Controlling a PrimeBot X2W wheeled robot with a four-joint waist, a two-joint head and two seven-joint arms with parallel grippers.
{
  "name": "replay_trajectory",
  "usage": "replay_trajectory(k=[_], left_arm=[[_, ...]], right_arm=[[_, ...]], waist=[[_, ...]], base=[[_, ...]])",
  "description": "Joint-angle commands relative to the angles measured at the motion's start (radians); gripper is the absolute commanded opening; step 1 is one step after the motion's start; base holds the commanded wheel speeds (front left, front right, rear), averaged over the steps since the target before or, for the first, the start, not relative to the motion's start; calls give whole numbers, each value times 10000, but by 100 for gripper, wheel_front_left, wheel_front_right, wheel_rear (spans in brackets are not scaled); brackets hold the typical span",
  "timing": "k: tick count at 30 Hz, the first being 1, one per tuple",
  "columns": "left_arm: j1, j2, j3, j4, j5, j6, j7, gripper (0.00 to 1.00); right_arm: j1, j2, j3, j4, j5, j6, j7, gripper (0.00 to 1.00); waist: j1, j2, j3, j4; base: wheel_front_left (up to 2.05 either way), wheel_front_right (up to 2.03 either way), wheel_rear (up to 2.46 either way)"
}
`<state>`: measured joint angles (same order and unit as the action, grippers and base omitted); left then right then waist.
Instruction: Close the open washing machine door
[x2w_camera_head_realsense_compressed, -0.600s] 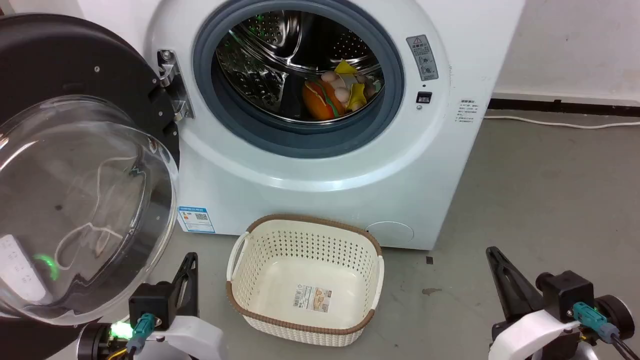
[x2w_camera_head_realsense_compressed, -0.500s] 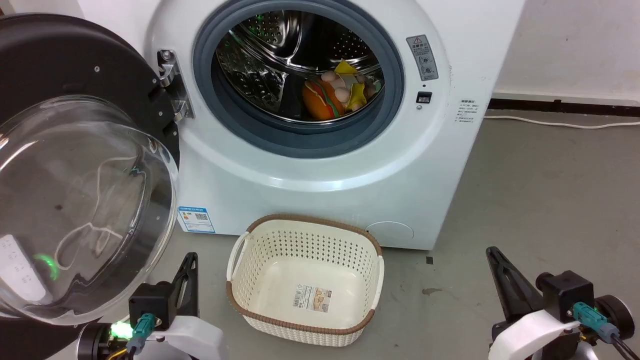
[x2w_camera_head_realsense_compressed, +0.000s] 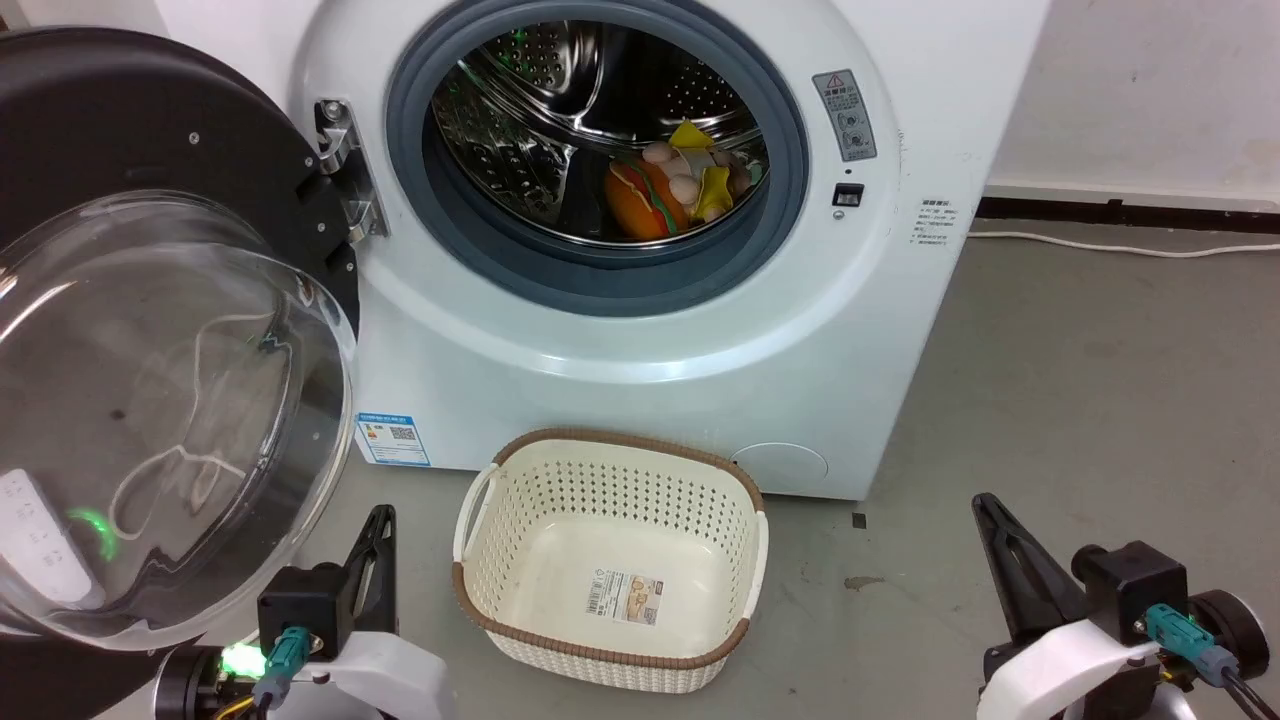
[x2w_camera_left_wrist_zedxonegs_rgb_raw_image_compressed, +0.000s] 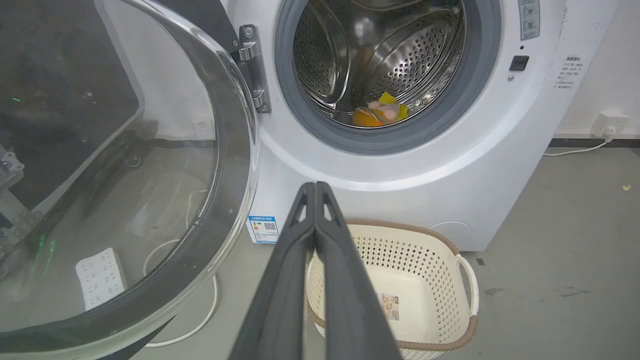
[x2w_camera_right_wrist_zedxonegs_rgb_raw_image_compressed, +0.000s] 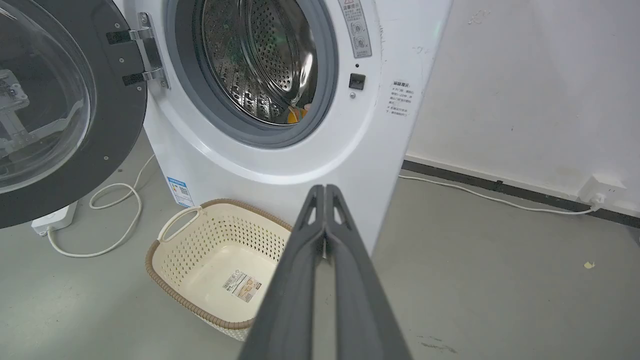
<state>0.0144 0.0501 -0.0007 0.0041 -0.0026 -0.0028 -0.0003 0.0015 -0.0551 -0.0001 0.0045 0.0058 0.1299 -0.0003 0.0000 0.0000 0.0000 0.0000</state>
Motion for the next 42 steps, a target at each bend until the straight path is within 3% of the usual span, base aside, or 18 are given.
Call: replay_trajectory(k=[1, 32, 33, 42], left_arm=[[-144, 1, 7, -41, 26, 28, 3, 0], [-144, 1, 7, -41, 26, 28, 3, 0], [0, 0, 2, 0, 0, 0, -2, 100], [-3, 0, -55, 6, -48, 16, -121, 100]], right_arm=[[-15, 49, 1, -45, -58, 8, 3, 0], [-15, 49, 1, -45, -58, 8, 3, 0], [0, 0, 1, 0, -6, 0, -2, 100], [-15, 2, -60, 76, 212, 0, -121, 100]], waist=[[0, 0, 0, 0], [0, 0, 0, 0], [0, 0, 0, 0], [0, 0, -9, 12]], base=[[0, 0, 0], [0, 0, 0], [0, 0, 0], [0, 0, 0]])
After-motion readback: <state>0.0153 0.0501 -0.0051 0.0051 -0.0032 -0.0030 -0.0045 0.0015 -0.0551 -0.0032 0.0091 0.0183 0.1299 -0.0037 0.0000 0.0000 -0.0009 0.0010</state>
